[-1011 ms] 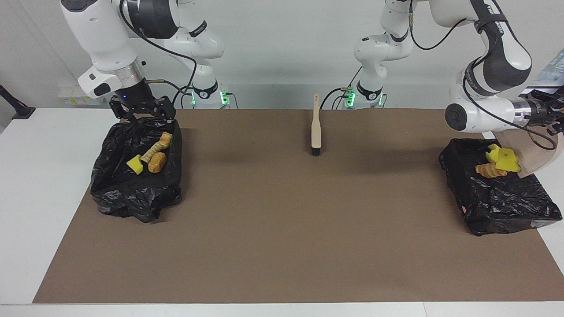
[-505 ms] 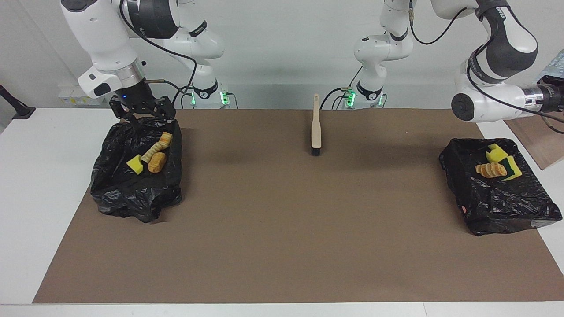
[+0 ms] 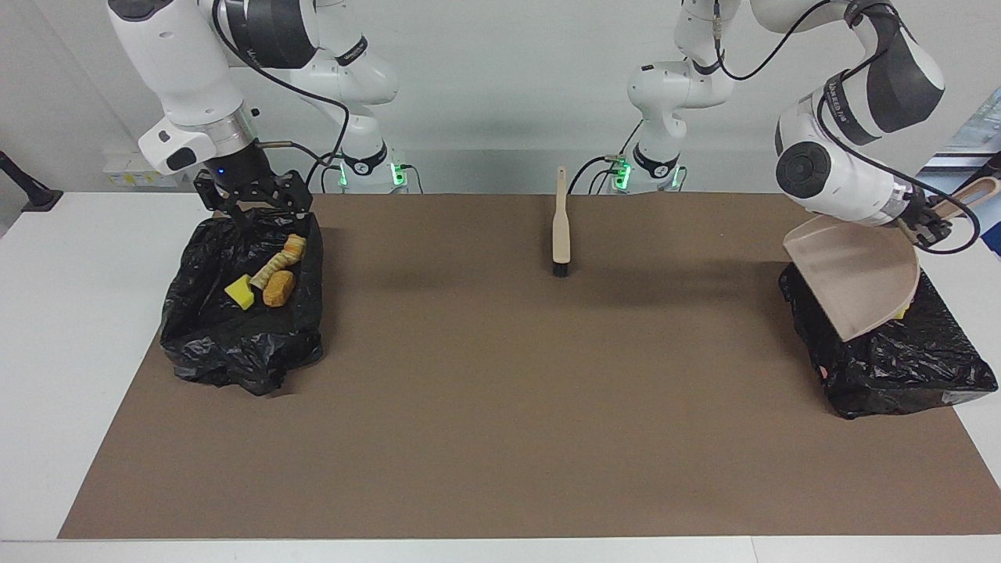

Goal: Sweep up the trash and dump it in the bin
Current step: 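Lift the empty dustpan out of the bag with the left gripper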

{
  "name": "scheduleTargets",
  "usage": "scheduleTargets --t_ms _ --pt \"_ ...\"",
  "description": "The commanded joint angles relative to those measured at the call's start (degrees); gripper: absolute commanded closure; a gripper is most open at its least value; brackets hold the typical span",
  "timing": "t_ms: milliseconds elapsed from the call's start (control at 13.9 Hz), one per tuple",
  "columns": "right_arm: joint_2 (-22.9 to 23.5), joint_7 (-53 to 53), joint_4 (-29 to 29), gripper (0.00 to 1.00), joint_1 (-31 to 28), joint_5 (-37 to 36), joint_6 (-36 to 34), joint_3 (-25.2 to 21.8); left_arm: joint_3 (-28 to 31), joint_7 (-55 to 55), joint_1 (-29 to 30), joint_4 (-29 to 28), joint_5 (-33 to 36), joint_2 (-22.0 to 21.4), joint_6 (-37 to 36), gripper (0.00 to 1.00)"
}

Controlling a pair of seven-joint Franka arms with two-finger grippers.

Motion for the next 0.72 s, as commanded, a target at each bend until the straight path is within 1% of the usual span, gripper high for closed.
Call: scheduleTargets --t_ms 0,144,289,361,433,505,650 --pt "-1.1 -0.2 -1.0 0.00 -0.6 0.8 -0.5 0.3 1.0 -4.1 -2.2 1.6 -10.6 0.6 1.3 1.00" --pt "-1.2 -0.2 -1.0 0.00 -0.6 0.8 -0.5 0.3 0.9 -8.2 -3.8 1.6 -18.7 0.8 2.9 1.00" --pt "-1.2 -0.2 -1.0 0.00 -0.6 0.8 -0.5 0.3 0.9 -14.6 -8.3 2.0 -20.9 2.2 2.1 1.00" --pt "-1.2 -0.2 -1.0 0.00 -0.6 0.8 -0.5 0.3 0.9 -16.3 -8.5 3.0 -23.7 2.7 2.9 1.00" --pt "-1.1 -0.2 -1.0 0.00 -0.6 0.8 -0.5 0.3 1.0 -18.1 -8.7 3.0 -29.2 2.9 3.4 1.00" --pt "-1.2 -0.2 -1.0 0.00 -0.6 0.8 -0.5 0.3 1.0 -21.7 -9.3 3.2 -32.5 3.7 3.7 1.00" --pt "-1.2 -0.2 -1.0 0.00 -0.6 0.8 -0.5 0.3 0.8 -29.5 -11.5 3.8 -35.3 5.2 3.9 1.00"
